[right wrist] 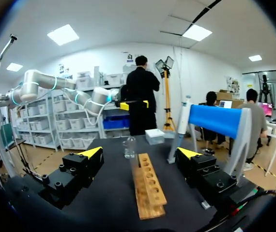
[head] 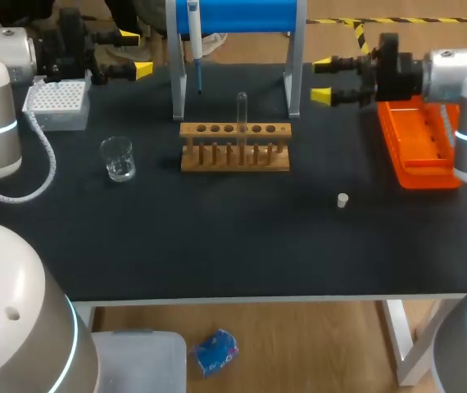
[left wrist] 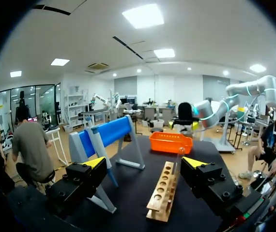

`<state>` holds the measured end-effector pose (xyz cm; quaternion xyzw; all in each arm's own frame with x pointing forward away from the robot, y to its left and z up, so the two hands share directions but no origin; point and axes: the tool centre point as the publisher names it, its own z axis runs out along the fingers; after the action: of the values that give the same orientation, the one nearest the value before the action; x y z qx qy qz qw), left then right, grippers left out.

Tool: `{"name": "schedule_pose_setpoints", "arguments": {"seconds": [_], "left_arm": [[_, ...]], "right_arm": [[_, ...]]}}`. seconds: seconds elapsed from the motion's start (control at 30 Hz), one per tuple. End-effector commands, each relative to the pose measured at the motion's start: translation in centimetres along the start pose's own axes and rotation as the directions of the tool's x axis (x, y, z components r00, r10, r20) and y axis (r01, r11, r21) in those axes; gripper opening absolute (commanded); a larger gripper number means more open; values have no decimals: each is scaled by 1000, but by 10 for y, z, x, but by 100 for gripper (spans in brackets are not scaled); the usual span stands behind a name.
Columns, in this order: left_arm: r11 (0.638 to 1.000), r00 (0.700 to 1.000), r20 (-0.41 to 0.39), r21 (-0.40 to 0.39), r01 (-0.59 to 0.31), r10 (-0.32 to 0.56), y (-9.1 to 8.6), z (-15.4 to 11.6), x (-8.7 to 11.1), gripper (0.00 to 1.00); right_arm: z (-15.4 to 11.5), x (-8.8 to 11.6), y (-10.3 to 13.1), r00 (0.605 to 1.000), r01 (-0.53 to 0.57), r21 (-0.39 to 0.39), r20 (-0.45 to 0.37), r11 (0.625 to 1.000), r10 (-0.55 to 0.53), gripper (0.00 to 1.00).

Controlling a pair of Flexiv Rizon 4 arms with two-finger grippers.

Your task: Invert the test tube, pick up the pipette, mount the tip to pipette, aspirate from beaker and dispense into the tube, eject the tip, return the pipette, and cap with the stopper.

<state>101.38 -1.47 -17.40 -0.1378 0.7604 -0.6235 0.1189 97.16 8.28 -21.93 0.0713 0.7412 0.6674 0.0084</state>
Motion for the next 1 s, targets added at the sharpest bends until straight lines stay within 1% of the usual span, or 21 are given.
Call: {"name": "schedule_pose_setpoints", "arguments": {"seconds": [0.03, 0.1, 0.2, 0.33, 0.47, 0.8, 1.0], "left_arm": [[1000, 1000, -4, 0, -1, 1, 1, 0, -1, 100], [1000, 1000, -4, 0, -1, 1, 1, 0, -1, 100], [1000, 1000, -4, 0, -1, 1, 1, 0, -1, 100], [1000, 1000, -4, 0, -1, 1, 1, 0, -1, 100], [1000, 1000, -4, 0, -1, 1, 1, 0, -1, 100], [1000, 1000, -4, 0, -1, 1, 1, 0, -1, 100], [1000, 1000, -4, 0, -1, 1, 1, 0, -1, 100]], "right_arm": [[34, -12, -17, 971, 7, -53, -238, 999, -19, 100], [46, -8, -21, 962, 24, -58, -270, 998, -39, 100], [62, -2, -26, 954, 65, -56, -290, 996, -79, 100], [78, 5, -30, 943, 155, -61, -287, 986, -166, 100], [88, 11, -33, 941, 183, -86, -275, 979, -200, 100], [107, 25, -36, 943, 180, -110, -263, 977, -204, 100], [117, 32, -40, 945, 164, -100, -269, 981, -185, 100]]}}
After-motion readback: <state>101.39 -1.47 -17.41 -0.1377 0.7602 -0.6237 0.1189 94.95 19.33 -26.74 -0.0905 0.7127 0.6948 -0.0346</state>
